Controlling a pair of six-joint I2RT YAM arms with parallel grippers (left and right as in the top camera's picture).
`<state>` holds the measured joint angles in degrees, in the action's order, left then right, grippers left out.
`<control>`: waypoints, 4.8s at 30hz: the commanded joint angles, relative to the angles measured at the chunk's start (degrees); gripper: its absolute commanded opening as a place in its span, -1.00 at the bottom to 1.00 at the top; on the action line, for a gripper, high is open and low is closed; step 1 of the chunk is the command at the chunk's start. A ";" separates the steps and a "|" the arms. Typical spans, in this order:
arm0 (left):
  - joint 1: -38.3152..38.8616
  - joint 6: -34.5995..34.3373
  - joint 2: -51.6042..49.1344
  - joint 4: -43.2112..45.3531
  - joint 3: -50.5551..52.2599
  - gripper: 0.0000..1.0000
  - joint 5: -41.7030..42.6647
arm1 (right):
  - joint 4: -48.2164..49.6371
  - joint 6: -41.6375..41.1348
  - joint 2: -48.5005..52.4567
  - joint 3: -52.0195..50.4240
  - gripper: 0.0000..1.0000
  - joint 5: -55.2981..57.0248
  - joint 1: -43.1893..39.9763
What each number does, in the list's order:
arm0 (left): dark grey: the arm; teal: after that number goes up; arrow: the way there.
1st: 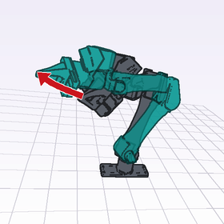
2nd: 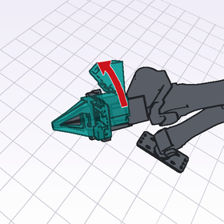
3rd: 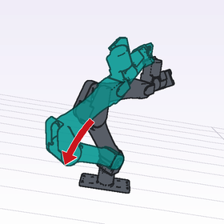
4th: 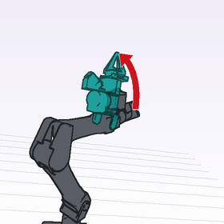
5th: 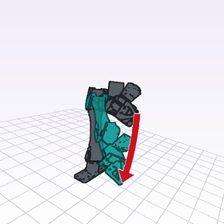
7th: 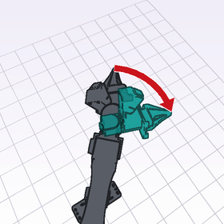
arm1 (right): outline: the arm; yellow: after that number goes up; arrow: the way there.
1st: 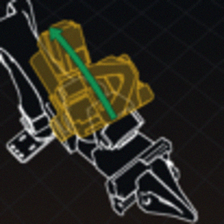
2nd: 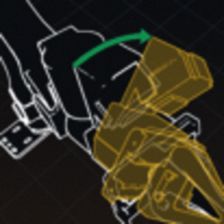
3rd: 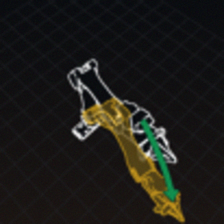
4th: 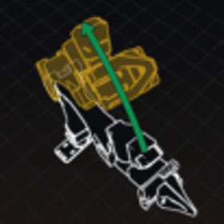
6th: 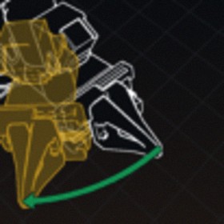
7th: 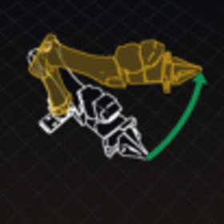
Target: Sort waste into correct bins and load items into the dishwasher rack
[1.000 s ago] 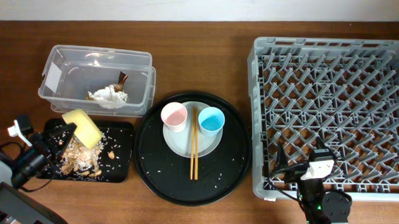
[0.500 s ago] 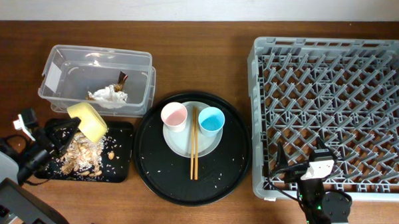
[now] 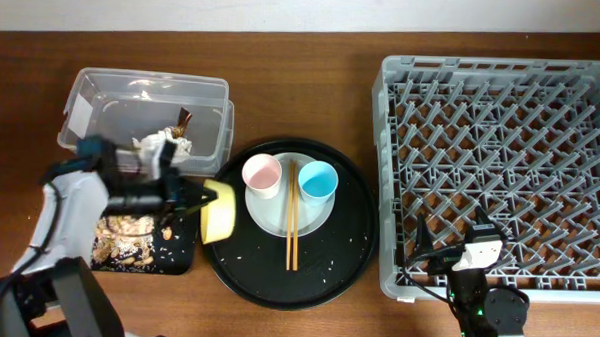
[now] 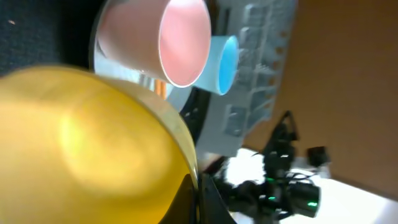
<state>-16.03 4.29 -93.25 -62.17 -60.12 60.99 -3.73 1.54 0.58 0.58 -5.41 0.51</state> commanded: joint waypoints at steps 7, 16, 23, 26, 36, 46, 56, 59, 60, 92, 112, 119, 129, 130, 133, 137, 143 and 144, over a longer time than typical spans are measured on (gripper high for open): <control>33.90 -24.61 6.05 4.55 -2.73 -0.99 -40.65 | -0.35 -0.28 -0.33 -0.26 0.96 0.09 -0.26; 47.84 -31.93 6.05 4.07 -1.90 -0.99 -48.85 | -0.35 -0.28 -0.33 -0.26 0.96 0.07 -0.26; 48.11 -32.06 6.08 3.43 -1.42 0.00 -48.46 | -0.35 -0.28 -0.28 -0.26 0.96 0.09 -0.26; 43.43 -31.69 6.08 0.66 -15.28 0.00 -56.43 | -0.35 -0.28 -0.22 -0.26 0.97 0.07 -0.26; 40.72 -36.02 -6.84 13.25 -14.86 -0.02 -70.44 | -0.35 -0.28 -0.22 -0.26 0.96 0.07 -0.26; 40.39 -35.98 -11.26 13.62 -14.86 -0.53 -70.29 | -0.35 -0.28 -0.22 -0.26 0.96 0.07 -0.26; 32.54 -32.20 6.73 11.56 -16.11 -1.00 -56.85 | -0.35 -0.28 -0.22 -0.26 0.96 0.09 -0.26; 19.93 -22.01 16.26 11.58 -16.11 -0.99 -17.57 | 1.18 1.46 -0.22 -0.26 0.96 6.12 -0.26; 13.81 -18.40 18.08 11.50 -16.11 -1.00 -2.67 | 0.02 1.46 -0.22 -0.26 0.96 9.14 -0.26; 32.76 -11.50 18.34 16.37 -15.93 -0.99 15.72 | 8.85 -31.91 51.65 46.69 0.91 -71.36 10.05; 33.88 -11.47 18.32 13.66 -15.93 -0.48 3.21 | 23.12 -32.06 56.15 46.69 0.06 -71.01 15.17; 33.88 -11.47 18.32 9.86 -15.93 -0.47 -5.84 | 25.66 -32.35 56.17 47.04 0.11 -69.26 14.78; 33.88 -14.08 18.32 4.68 -15.93 -0.09 -42.71 | 25.03 -38.10 67.19 47.01 0.14 -68.24 -7.80; 33.88 -14.08 18.32 4.07 -15.93 -0.09 -43.67 | 25.03 -40.57 68.83 47.15 0.16 -65.48 -8.74; 33.88 -14.10 18.32 4.09 -15.93 -0.08 -44.30 | 24.98 -42.01 70.62 48.41 0.14 -54.12 -10.45; 33.88 -14.10 18.14 3.93 -15.87 -0.09 -44.30 | -5.14 -21.14 71.19 56.89 0.10 -25.42 -10.60; 33.88 -14.10 12.00 3.76 -15.87 -0.09 -44.28 | -37.59 -8.57 84.63 83.30 0.09 -4.74 -3.63; 33.88 -14.10 10.99 3.74 -15.87 -0.10 -44.30 | -37.55 -7.67 87.91 83.30 0.09 -1.68 -0.90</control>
<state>17.98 -9.32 -80.29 -58.26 -76.16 17.08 -40.84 -9.28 84.53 83.18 -14.57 -3.66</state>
